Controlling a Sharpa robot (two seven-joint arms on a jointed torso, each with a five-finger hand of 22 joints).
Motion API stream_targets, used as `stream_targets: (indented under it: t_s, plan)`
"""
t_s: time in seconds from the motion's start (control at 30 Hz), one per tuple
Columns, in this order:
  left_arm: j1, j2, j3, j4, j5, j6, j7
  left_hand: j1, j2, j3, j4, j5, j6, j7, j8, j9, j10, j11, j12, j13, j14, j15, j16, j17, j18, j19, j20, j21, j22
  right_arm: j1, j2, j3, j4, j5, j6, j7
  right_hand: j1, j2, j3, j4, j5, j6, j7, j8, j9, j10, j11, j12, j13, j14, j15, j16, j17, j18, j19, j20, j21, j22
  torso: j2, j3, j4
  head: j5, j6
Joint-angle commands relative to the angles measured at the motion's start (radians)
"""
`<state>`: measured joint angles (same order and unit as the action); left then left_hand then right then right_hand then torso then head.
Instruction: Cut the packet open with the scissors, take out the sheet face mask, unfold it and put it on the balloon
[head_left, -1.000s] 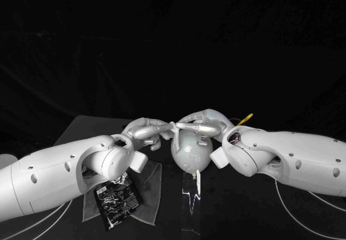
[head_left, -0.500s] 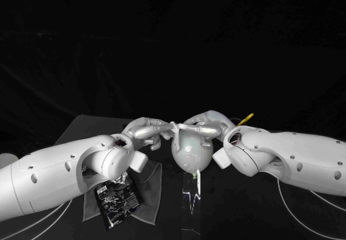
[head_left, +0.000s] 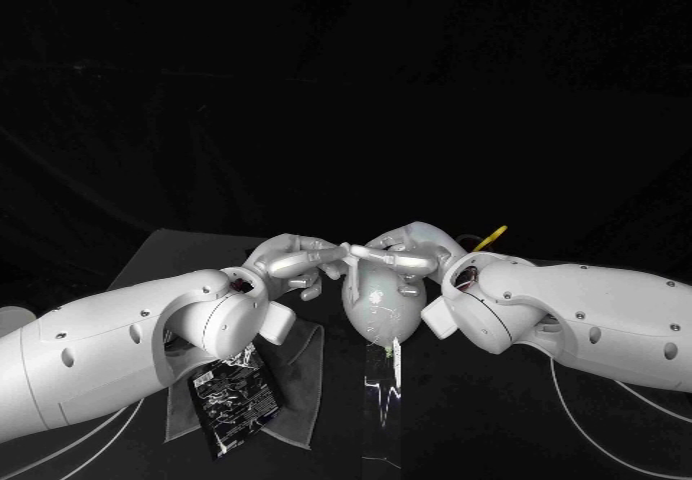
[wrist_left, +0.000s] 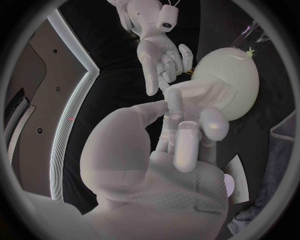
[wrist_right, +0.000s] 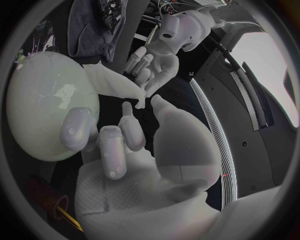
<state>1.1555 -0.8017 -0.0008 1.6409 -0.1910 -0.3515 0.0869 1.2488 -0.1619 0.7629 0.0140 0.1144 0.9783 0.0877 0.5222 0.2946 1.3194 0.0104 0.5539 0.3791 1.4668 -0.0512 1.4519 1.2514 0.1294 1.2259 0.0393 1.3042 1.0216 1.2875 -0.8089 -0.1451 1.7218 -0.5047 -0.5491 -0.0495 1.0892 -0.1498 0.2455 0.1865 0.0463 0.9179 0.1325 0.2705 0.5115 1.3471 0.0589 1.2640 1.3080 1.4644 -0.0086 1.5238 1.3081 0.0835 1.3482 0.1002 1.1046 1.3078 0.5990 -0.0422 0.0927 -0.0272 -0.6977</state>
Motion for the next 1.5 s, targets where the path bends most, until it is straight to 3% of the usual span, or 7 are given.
stream_targets:
  t_s: [0.03, 0.33, 0.53, 0.7, 0.9, 1.27, 1.5]
  plan:
    - [0.002, 0.002, 0.001, 0.003, -0.012, 0.011, 0.006, 0.007, 0.006, 0.071, -0.066, 0.003, 0.006, 0.001, 0.003, 0.076, 0.014, -0.006, 0.003, 0.001, 0.035, -0.008, 0.004, 0.001, -0.013, 0.005, 0.001, 0.003, 0.001, 0.000, 0.005, 0.000, 0.004, 0.020, 0.007, 0.038, -0.006, 0.003, -0.006, 0.010, 0.004, 0.008, -0.002, 0.004, -0.002, 0.005, -0.005, 0.004, 0.005, 0.074, -0.004, 0.005, 0.155, 0.010, 0.005, -0.004, 0.004, 0.133, 0.000, 0.0000, 0.0004, 0.000, -0.001]
    - [0.002, 0.005, 0.001, 0.004, -0.014, 0.013, 0.005, 0.007, 0.006, 0.071, -0.066, 0.003, 0.006, 0.001, 0.003, 0.076, 0.014, -0.006, 0.003, 0.001, 0.035, -0.008, 0.004, 0.001, -0.013, 0.005, 0.001, 0.003, 0.001, 0.000, 0.019, 0.001, 0.001, 0.033, 0.014, 0.049, 0.057, 0.025, -0.017, 0.013, 0.004, 0.015, -0.004, 0.005, -0.005, 0.008, -0.008, 0.008, 0.006, 0.075, -0.006, 0.006, 0.157, 0.010, 0.007, -0.006, 0.006, 0.134, 0.000, -0.0001, 0.0008, -0.001, 0.000]
    - [0.002, 0.005, 0.001, 0.004, -0.014, 0.013, 0.005, 0.007, 0.006, 0.071, -0.066, 0.003, 0.006, 0.001, 0.003, 0.076, 0.014, -0.006, 0.003, 0.001, 0.035, -0.008, 0.004, 0.001, -0.013, 0.005, 0.001, 0.003, 0.001, 0.000, 0.024, 0.001, -0.002, 0.033, 0.013, 0.045, 0.132, 0.055, 0.004, -0.012, 0.002, 0.021, -0.006, 0.004, -0.008, 0.011, -0.011, 0.011, 0.007, 0.076, -0.009, 0.007, 0.160, 0.008, 0.011, -0.009, 0.012, 0.136, 0.000, -0.0003, 0.0004, 0.000, -0.002]
    - [0.002, 0.005, 0.001, 0.003, -0.014, 0.013, 0.005, 0.006, 0.006, 0.072, -0.066, 0.005, 0.006, 0.001, 0.003, 0.077, 0.014, -0.006, 0.003, 0.001, 0.035, -0.008, 0.004, 0.001, -0.013, 0.005, 0.001, 0.004, 0.001, 0.000, 0.026, 0.001, -0.004, 0.031, 0.004, 0.041, 0.231, 0.094, 0.058, -0.063, 0.003, 0.038, -0.017, 0.009, -0.010, 0.017, -0.022, 0.018, 0.013, 0.079, -0.017, 0.010, 0.168, 0.006, 0.019, -0.014, 0.025, 0.140, -0.001, -0.0001, 0.0003, 0.000, -0.001]
    - [0.002, 0.006, 0.001, 0.003, -0.016, 0.013, 0.004, 0.005, 0.005, 0.073, -0.066, 0.007, 0.007, 0.001, 0.003, 0.078, 0.014, -0.006, 0.004, 0.002, 0.035, -0.008, 0.004, 0.001, -0.013, 0.004, 0.001, 0.004, 0.001, 0.000, 0.027, 0.001, -0.004, 0.025, -0.012, 0.037, 0.323, 0.119, 0.131, -0.136, 0.002, 0.080, -0.033, 0.031, -0.003, 0.039, -0.037, 0.042, 0.033, 0.086, -0.030, 0.018, 0.187, 0.000, 0.036, -0.026, 0.057, 0.150, -0.001, 0.0001, -0.0007, 0.000, -0.002]
    - [0.002, 0.007, 0.001, 0.002, -0.029, 0.017, 0.000, 0.005, 0.005, 0.073, -0.066, 0.007, 0.007, 0.001, 0.003, 0.078, 0.014, -0.006, 0.004, 0.002, 0.035, -0.008, 0.004, 0.001, -0.013, 0.004, 0.001, 0.004, 0.001, 0.000, 0.026, 0.001, -0.004, 0.067, -0.067, 0.067, 0.285, 0.111, 0.243, -0.193, 0.004, 0.093, -0.046, 0.088, 0.035, 0.095, -0.049, 0.088, 0.074, 0.096, -0.045, 0.029, 0.218, -0.011, 0.069, -0.044, 0.118, 0.168, 0.000, 0.0001, -0.0002, -0.002, -0.002]
    - [0.002, 0.006, 0.001, 0.001, -0.056, 0.018, -0.005, 0.005, 0.005, 0.073, -0.067, 0.009, 0.007, 0.001, 0.003, 0.079, 0.014, -0.007, 0.004, 0.002, 0.035, -0.008, 0.004, 0.002, -0.013, 0.005, 0.001, 0.005, 0.002, 0.000, 0.021, 0.001, -0.001, 0.094, -0.073, 0.078, 0.269, 0.106, 0.267, -0.200, 0.002, 0.095, -0.047, 0.099, 0.041, 0.099, -0.051, 0.092, 0.078, 0.096, -0.045, 0.030, 0.220, -0.013, 0.072, -0.044, 0.124, 0.169, -0.001, 0.0003, 0.0000, -0.002, 0.000]
